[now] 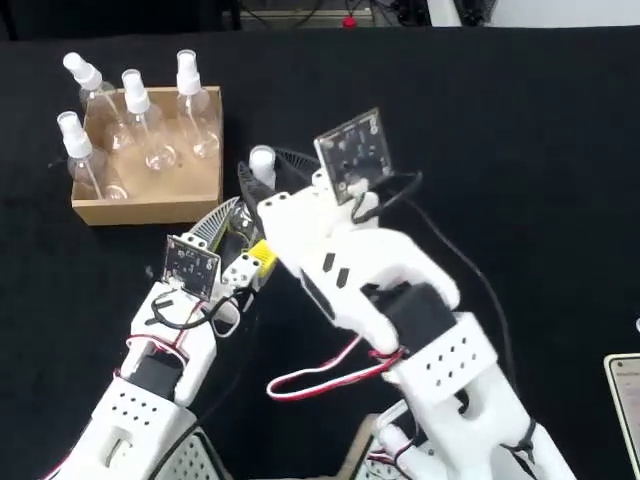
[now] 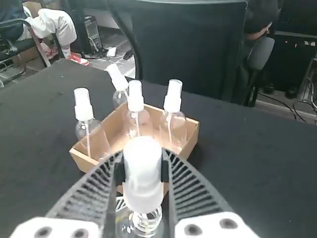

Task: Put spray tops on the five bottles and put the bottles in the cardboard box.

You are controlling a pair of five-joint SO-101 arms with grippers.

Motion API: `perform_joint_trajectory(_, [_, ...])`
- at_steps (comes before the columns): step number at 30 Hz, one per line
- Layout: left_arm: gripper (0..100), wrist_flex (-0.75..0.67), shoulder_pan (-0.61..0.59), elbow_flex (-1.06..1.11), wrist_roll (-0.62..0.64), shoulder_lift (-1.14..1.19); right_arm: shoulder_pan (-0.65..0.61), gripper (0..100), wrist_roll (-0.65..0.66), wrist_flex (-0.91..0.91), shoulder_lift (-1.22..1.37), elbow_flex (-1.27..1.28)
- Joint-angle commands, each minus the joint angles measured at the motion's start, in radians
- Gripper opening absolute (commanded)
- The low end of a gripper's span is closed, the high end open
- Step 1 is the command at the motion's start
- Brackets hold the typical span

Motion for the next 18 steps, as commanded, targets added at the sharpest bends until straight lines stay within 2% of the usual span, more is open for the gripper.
perform_joint_trajectory(1, [4,-0.021,-0.012,-0.018,0.011,-0.015,-0.012,1.1,0.015,-0.117,-0.030,0.045])
perform_joint_trajectory(18, [4,-0.023,-0.013,-0.016,0.006,-0.015,-0.011,1.1,0.015,-0.149,-0.036,0.170])
